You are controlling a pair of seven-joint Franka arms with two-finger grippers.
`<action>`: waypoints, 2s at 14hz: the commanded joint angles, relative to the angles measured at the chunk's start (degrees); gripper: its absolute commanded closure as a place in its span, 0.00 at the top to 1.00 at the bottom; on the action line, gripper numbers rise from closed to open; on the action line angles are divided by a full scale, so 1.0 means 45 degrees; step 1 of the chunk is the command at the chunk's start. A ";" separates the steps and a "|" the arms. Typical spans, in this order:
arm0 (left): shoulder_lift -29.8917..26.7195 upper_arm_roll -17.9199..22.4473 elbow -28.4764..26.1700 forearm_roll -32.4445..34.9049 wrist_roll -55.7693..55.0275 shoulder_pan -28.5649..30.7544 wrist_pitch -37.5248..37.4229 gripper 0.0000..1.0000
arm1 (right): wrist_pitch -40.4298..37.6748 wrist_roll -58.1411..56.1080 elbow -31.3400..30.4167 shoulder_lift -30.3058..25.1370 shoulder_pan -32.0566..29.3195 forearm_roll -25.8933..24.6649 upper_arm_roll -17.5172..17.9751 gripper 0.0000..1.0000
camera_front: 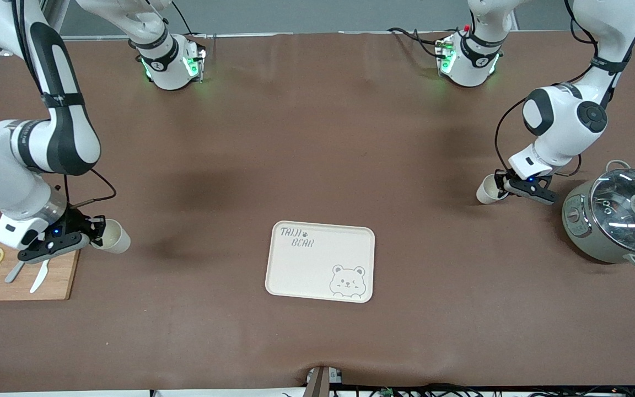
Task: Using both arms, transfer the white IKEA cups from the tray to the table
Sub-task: 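Open the left gripper off its cup while the right gripper lowers its cup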
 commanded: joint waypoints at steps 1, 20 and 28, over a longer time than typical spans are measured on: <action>0.0290 -0.0137 0.0251 -0.0329 0.0358 0.0120 0.0193 0.00 | 0.0323 -0.0157 -0.0498 -0.0347 -0.0216 0.0119 0.0270 0.00; 0.0353 -0.0098 0.1073 -0.0271 0.0671 0.0607 -0.0079 1.00 | -0.0559 -0.0136 -0.1025 -0.0409 0.0702 0.1896 0.0367 0.00; -0.3710 -0.0156 0.4032 -0.0173 -0.1512 0.0941 -0.8972 1.00 | 0.3916 -0.1561 -0.2450 0.1293 0.0585 0.1896 0.0367 0.00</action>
